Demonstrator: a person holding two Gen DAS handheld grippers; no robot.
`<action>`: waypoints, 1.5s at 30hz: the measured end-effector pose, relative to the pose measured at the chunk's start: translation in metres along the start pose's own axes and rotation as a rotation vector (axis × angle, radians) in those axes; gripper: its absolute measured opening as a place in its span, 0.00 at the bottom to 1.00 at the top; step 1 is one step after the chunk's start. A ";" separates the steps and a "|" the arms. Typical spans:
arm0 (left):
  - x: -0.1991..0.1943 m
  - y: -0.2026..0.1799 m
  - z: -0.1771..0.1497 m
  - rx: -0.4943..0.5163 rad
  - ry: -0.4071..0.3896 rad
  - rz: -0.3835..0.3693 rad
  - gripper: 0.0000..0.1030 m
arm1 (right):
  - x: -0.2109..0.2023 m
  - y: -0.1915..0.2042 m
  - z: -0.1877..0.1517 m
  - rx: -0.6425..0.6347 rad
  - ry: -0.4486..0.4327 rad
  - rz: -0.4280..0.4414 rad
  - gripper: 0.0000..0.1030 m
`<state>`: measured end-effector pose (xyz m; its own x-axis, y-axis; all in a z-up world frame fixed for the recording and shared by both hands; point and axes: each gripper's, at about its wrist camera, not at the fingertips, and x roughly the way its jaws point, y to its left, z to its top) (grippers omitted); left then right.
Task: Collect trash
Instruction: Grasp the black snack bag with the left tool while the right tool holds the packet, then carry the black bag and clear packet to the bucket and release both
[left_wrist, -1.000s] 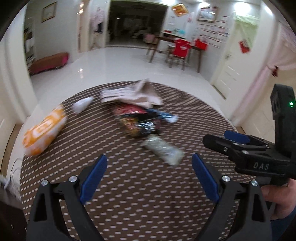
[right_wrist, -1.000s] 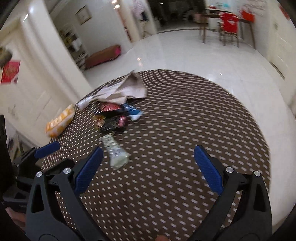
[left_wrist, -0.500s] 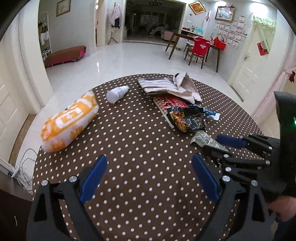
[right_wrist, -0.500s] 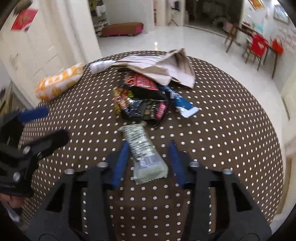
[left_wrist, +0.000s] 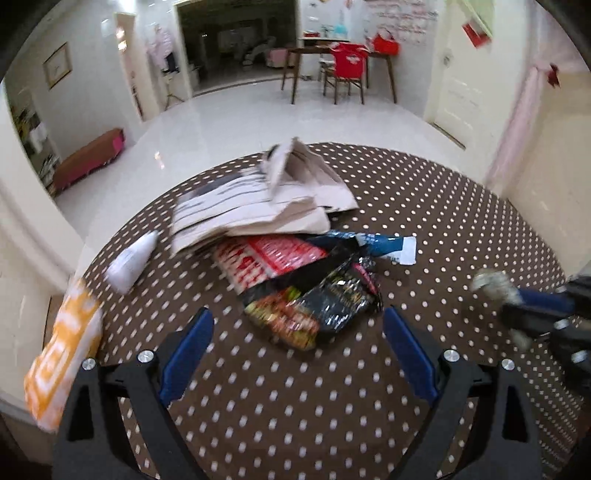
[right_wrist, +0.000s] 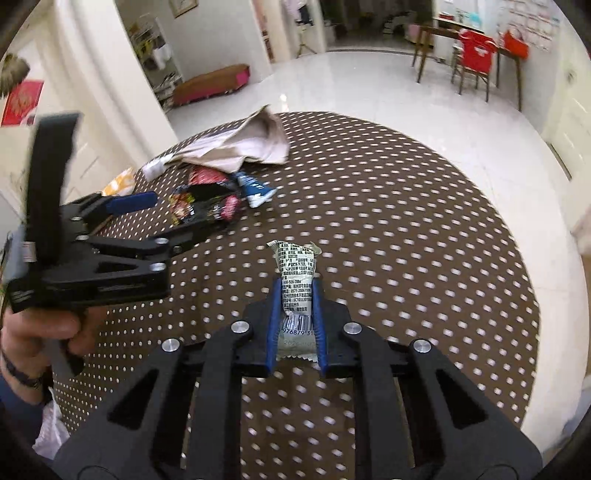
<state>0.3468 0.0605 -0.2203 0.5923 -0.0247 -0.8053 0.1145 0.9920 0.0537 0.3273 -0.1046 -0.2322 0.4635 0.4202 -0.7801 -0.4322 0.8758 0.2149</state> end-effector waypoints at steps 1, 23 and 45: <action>0.005 -0.001 0.001 0.002 0.013 -0.014 0.85 | -0.003 -0.005 -0.001 0.013 -0.006 -0.003 0.16; -0.030 -0.026 -0.036 -0.111 0.017 -0.221 0.32 | -0.051 -0.057 -0.024 0.165 -0.080 -0.003 0.16; -0.076 -0.154 -0.009 0.065 -0.056 -0.410 0.32 | -0.146 -0.195 -0.094 0.454 -0.212 -0.179 0.16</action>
<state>0.2772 -0.0894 -0.1728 0.5291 -0.4248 -0.7346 0.3991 0.8885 -0.2263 0.2711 -0.3590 -0.2154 0.6660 0.2526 -0.7019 0.0244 0.9330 0.3590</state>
